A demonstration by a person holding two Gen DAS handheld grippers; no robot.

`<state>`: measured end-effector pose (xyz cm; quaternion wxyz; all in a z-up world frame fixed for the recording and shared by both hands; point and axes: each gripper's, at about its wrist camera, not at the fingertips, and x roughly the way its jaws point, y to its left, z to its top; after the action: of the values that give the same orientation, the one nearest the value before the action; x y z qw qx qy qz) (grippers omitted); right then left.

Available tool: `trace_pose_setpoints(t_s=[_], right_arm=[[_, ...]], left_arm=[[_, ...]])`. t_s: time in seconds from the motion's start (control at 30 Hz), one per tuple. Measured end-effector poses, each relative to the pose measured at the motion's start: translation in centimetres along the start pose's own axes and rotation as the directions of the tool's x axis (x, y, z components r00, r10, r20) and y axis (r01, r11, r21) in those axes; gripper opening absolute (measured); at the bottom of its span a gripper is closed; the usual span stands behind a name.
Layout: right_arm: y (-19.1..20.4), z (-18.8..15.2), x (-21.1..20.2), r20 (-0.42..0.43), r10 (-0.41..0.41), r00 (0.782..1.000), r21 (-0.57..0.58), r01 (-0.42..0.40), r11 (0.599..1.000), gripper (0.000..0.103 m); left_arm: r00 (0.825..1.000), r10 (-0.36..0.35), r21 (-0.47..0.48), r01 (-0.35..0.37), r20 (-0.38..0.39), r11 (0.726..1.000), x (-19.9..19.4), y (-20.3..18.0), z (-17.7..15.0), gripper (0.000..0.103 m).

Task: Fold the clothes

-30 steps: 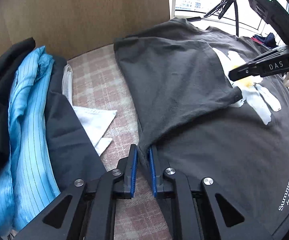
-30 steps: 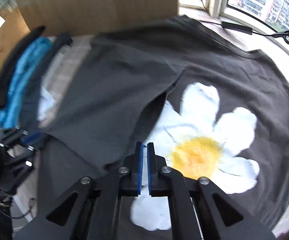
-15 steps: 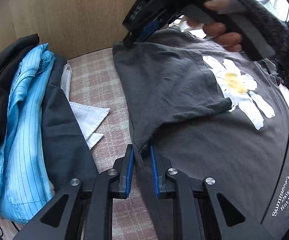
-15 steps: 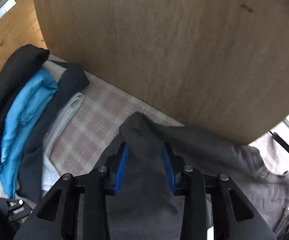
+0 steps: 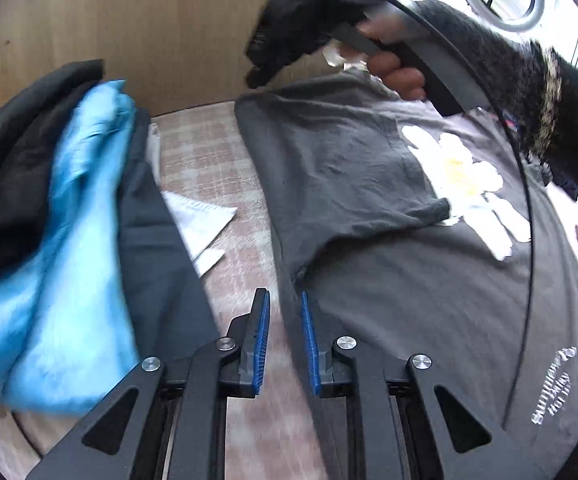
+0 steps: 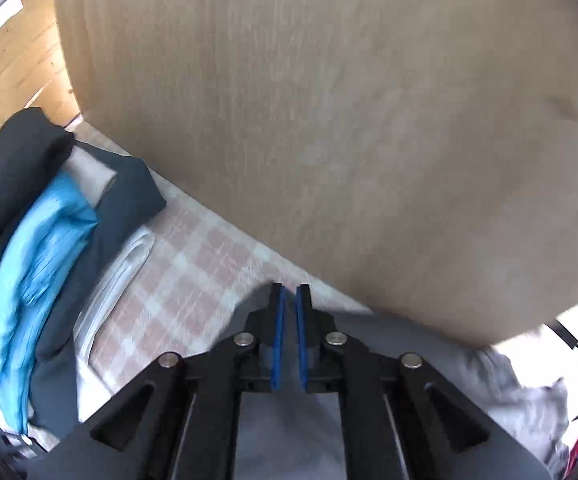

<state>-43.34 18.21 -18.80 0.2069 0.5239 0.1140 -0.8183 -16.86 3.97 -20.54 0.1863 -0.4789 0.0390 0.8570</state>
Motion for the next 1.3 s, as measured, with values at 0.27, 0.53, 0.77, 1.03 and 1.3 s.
trace_pose_setpoints(t_s=[0.27,0.53,0.77,1.03,1.3], right_arm=[[-1.6,-7.6,-11.4,0.069,0.111,0.991,0.053,-0.114,0.992,0.025],[-4.7,-13.3,-20.0,0.190,0.159,0.969,0.116,-0.183,0.976,0.025],[-3.1,-17.5,-19.6,0.120,0.230,0.966,0.081,-0.241,0.967,0.038],[1.4,-17.1,-14.1,0.017,0.207,0.978,0.122,-0.208,0.971,0.038],[5.6,-11.4,-6.1,-0.067,0.155,0.986,0.228,-0.136,0.964,0.043]], left_arm=[[0.997,-0.075,-0.220,0.076,0.015,0.973,-10.6,5.1,-7.5,0.019],[0.997,0.059,-0.418,-0.071,-0.043,0.906,-20.3,4.1,-18.6,0.023],[0.995,0.035,-0.527,-0.079,-0.092,0.846,-19.9,-4.8,-28.2,0.030],[0.975,0.131,-0.408,-0.195,-0.179,0.892,-15.2,-8.0,-28.7,0.030],[0.983,0.104,-0.348,-0.152,-0.153,0.925,-13.6,-8.5,-27.7,0.031]])
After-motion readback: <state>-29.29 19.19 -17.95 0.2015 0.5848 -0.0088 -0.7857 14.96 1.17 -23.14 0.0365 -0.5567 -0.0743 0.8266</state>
